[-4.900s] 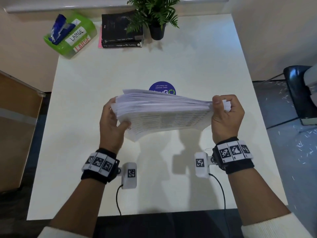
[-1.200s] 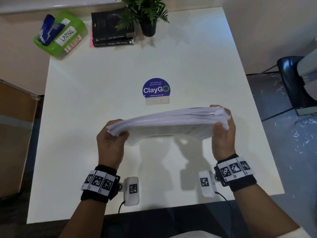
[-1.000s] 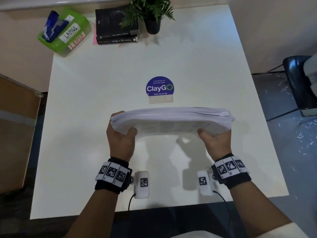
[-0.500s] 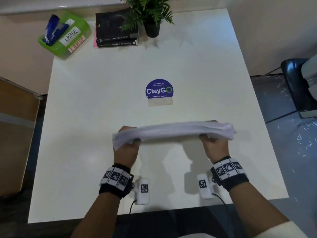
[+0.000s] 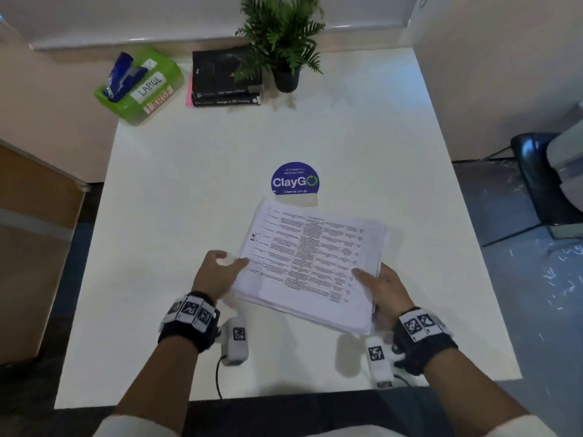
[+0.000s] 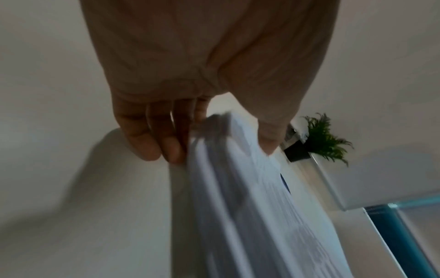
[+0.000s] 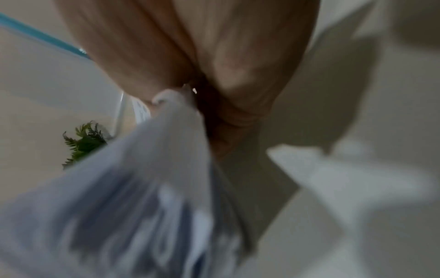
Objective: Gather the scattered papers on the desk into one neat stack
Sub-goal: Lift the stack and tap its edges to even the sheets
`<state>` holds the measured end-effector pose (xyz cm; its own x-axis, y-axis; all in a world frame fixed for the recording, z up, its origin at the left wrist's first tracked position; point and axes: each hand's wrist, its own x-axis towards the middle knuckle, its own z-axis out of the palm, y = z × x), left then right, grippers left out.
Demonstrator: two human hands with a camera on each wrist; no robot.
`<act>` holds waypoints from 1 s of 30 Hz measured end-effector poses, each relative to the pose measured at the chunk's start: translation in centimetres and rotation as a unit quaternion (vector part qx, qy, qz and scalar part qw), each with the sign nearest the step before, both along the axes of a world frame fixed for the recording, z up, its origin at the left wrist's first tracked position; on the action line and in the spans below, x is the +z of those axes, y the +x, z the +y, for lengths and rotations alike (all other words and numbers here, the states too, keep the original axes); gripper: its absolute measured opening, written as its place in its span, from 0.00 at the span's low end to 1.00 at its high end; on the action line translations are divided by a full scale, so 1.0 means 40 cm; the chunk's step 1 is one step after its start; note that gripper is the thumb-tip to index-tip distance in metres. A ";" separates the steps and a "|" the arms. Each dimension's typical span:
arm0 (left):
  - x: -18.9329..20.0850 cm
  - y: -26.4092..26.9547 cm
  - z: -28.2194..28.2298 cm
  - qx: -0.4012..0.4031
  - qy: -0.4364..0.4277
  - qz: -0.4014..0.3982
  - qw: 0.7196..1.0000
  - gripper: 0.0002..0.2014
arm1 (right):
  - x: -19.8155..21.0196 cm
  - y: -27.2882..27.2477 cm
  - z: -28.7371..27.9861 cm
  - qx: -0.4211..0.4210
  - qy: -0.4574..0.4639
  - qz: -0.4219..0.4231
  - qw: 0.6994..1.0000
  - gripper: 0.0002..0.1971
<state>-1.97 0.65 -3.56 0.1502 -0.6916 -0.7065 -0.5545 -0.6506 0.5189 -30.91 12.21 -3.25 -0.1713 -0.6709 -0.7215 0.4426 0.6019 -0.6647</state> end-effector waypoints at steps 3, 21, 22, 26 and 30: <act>0.006 -0.021 0.060 0.161 0.008 0.089 0.983 0.36 | -0.019 0.020 0.019 -0.068 0.012 -0.066 0.995 0.17; 0.231 -0.117 -0.012 -0.067 -0.223 0.282 0.931 0.16 | 0.163 -0.102 -0.162 0.145 -0.178 0.328 0.916 0.54; 0.239 -0.117 -0.018 -0.104 -0.221 0.281 0.928 0.15 | 0.177 -0.100 -0.182 0.154 -0.215 0.295 0.918 0.44; 0.245 -0.137 -0.033 -0.138 -0.262 0.254 0.921 0.14 | 0.216 -0.078 -0.208 0.100 -0.309 0.173 0.930 0.14; 0.228 -0.167 -0.038 -0.065 -0.463 0.154 0.871 0.15 | 0.238 -0.037 -0.208 0.053 -0.367 0.261 0.891 0.08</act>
